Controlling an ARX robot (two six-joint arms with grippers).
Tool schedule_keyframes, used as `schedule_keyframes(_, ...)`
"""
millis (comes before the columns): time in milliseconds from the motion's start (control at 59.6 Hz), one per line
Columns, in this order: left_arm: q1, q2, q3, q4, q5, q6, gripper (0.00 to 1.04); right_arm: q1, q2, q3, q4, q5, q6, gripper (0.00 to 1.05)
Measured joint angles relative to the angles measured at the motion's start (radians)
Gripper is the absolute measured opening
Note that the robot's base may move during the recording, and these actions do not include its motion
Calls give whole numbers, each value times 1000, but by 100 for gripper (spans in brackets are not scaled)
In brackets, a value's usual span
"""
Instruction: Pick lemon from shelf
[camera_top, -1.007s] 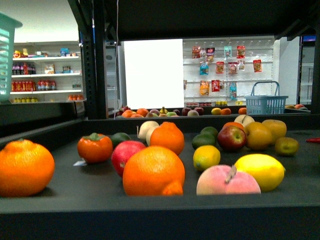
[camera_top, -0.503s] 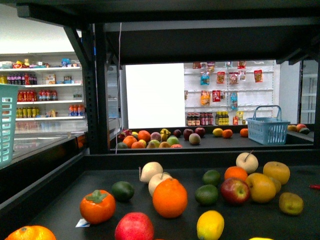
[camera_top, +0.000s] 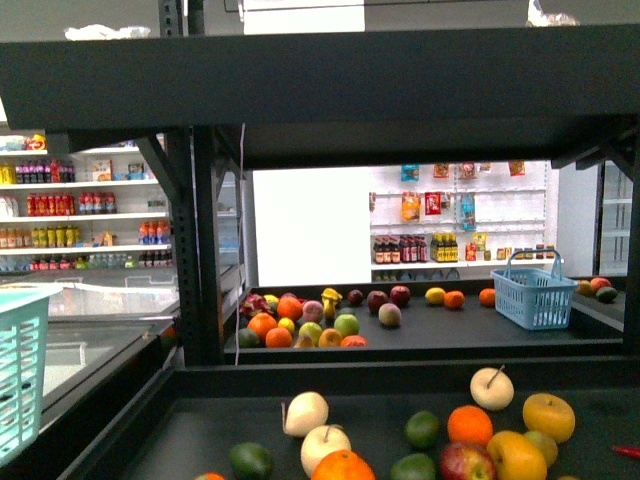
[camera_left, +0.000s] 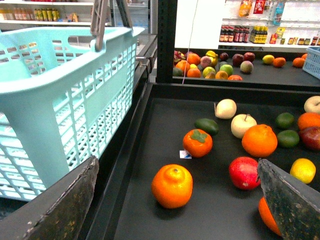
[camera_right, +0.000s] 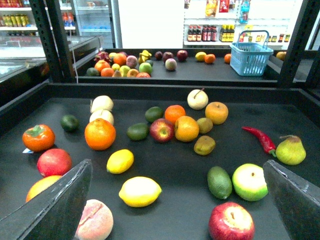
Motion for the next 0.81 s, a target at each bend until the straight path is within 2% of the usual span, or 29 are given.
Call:
schedule_keyframes(571, 0, 1, 0, -1, 4, 0, 97, 0, 0, 0, 0, -1, 0, 102)
schedule_keyframes(621, 29, 42, 23, -58, 97, -63, 97, 0, 0, 0, 0, 0, 0, 102)
schedule_keyframes(671, 74, 168, 66, -36, 204, -149, 97, 0, 0, 0, 0, -2, 0, 102)
schedule_keyframes(805, 145, 507, 300, 109, 323, -309, 97, 0, 0, 0, 0, 0, 0, 102)
